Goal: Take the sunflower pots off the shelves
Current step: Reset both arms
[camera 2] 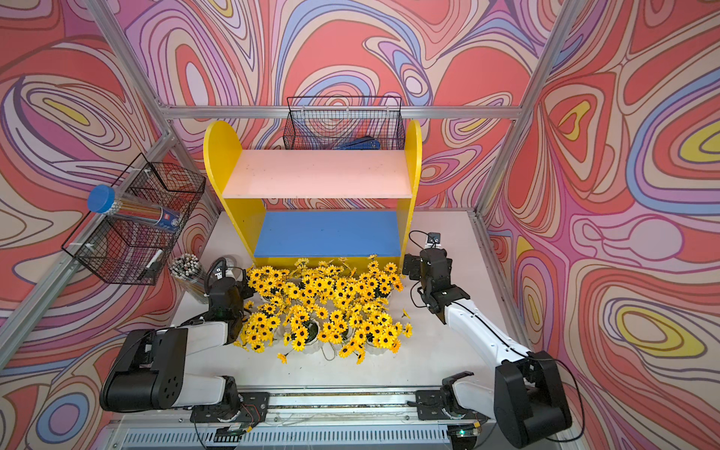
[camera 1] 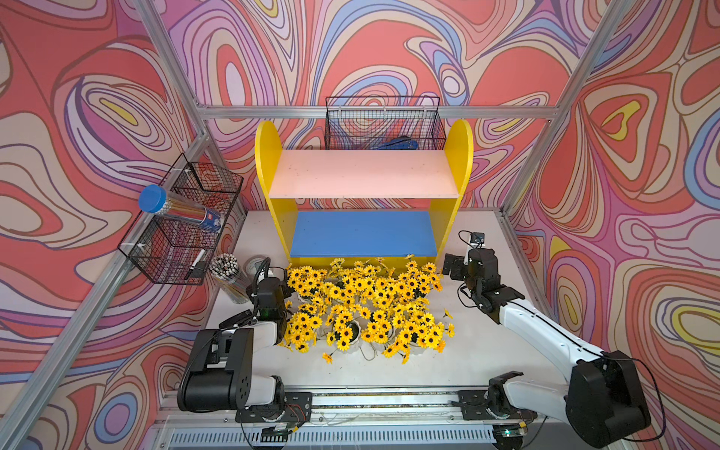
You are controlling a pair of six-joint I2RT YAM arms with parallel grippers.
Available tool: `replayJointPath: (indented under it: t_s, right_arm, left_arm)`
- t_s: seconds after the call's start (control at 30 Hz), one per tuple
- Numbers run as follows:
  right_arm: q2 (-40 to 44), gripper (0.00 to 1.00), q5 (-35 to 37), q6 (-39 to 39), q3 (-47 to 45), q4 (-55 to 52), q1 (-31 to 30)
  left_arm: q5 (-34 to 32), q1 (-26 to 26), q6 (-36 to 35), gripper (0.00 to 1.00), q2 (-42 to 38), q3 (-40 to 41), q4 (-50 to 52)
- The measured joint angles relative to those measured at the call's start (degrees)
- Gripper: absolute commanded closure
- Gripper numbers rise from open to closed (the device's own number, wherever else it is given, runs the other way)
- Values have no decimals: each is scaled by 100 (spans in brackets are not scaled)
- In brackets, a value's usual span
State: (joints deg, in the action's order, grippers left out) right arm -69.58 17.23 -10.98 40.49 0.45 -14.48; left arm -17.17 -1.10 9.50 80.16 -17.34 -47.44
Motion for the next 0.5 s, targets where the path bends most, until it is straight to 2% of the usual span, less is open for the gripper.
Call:
replayJointPath:
  t_s: [0.4, 0.5]
  right_arm:
    - [-186, 2, -57, 234, -179, 284, 37]
    - [-208, 2, -59, 262, -186, 302, 57]
  left_arm:
    - [459, 35, -232, 0, 243, 393, -1147]
    - [584, 37, -225, 0, 629, 481, -1884]
